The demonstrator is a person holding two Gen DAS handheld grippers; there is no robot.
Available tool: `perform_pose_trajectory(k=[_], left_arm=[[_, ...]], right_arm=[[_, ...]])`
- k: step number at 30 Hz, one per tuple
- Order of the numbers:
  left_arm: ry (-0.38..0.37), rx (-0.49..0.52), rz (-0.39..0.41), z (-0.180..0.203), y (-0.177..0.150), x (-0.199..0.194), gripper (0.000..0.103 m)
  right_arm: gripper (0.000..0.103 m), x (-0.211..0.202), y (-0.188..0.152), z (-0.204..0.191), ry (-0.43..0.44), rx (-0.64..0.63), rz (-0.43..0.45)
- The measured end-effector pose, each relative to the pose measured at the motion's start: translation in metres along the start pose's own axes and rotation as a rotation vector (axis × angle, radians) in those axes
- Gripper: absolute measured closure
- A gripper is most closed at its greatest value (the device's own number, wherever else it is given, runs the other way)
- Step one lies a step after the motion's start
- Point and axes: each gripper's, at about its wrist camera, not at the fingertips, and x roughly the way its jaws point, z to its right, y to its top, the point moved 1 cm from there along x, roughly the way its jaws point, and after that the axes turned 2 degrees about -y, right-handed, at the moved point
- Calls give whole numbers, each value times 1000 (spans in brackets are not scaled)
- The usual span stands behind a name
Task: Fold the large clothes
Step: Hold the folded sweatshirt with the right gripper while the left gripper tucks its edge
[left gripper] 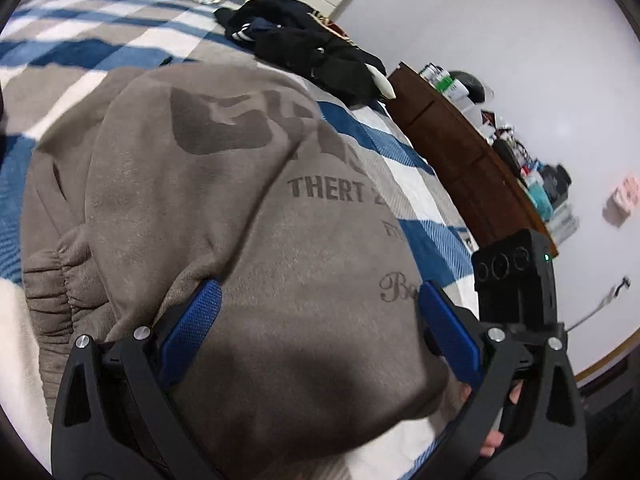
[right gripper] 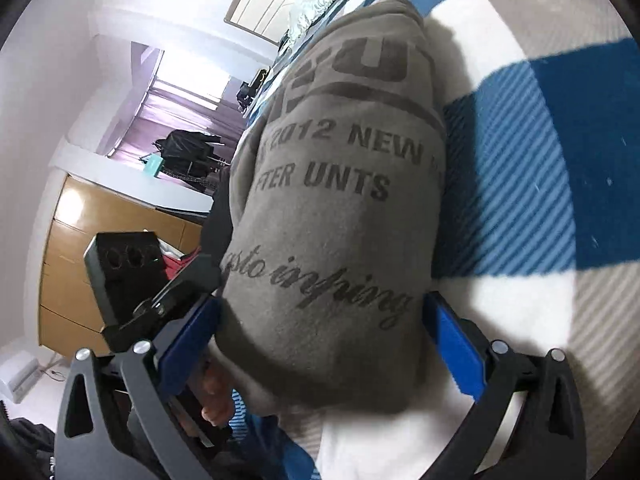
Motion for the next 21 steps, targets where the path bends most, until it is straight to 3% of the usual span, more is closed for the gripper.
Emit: perform_pose_trajectory(k=[7, 10, 13, 16, 21], left_arm=[[-41, 14, 45, 2, 6, -30, 6], [58, 101, 84, 7, 13, -61, 6], [154, 104, 74, -14, 35, -83, 6], [190, 68, 18, -51, 62, -87, 6], [179, -26, -98, -106, 99, -57, 6]], right_arm=[[4, 4, 4, 2, 28, 18, 7], [4, -6, 5, 10, 34, 43, -1], [4, -13, 6, 7, 12, 43, 11], [4, -14, 4, 5, -5, 41, 13], [4, -15, -1, -8, -56, 18, 19]])
